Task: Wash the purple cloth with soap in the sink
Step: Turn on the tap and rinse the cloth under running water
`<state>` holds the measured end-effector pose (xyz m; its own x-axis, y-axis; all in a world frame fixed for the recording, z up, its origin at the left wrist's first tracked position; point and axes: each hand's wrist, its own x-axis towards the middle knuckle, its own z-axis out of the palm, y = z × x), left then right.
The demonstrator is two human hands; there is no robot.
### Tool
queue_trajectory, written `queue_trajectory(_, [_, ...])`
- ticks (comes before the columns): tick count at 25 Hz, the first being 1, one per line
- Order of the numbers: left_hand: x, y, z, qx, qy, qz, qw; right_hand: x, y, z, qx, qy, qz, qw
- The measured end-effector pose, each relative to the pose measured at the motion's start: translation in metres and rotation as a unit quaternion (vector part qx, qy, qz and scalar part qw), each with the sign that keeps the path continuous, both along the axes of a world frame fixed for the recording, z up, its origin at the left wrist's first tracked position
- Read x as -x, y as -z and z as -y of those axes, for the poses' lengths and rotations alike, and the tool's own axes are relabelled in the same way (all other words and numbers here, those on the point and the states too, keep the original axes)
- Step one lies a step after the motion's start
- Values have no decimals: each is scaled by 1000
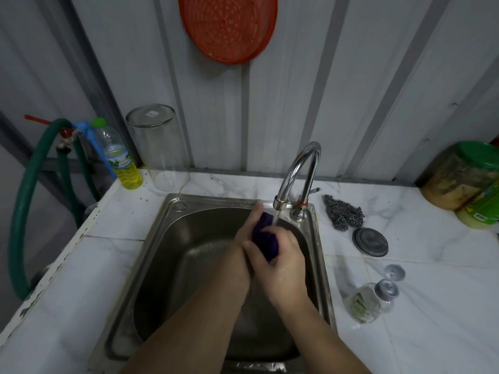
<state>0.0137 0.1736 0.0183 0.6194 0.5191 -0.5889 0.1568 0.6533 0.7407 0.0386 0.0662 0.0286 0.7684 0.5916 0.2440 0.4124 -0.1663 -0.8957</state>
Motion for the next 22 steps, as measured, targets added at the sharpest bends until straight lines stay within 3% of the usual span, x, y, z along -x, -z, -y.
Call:
queue_trajectory(5, [-15, -7, 15, 88, -30, 11, 996, -36, -8, -34, 71, 68, -87, 991])
queue_trajectory(8, [-18, -16, 18, 85, -40, 8, 996, -65, 6, -44, 112, 106, -206, 966])
queue_trajectory(10, [-18, -15, 15, 19, -28, -51, 998, -79, 18, -39, 130, 131, -290, 939])
queue_trajectory(12, [-20, -19, 13, 8, -49, -57, 997, -76, 25, -34, 104, 153, -314, 931])
queue_trajectory(15, [-25, -28, 3, 43, -103, -43, 993, -46, 21, -19, -13, 152, -281, 948])
queue_trajectory(17, [-28, -29, -10, 29, -112, -46, 992, -20, 10, -8, -75, 83, -211, 971])
queue_trajectory(19, [-29, -31, -15, -5, -98, -55, 994, -4, 0, -6, -68, 23, -103, 992])
queue_trajectory(22, [-28, -25, -9, -2, -56, -3, 998, 0, -12, -19, -11, 73, -38, 997])
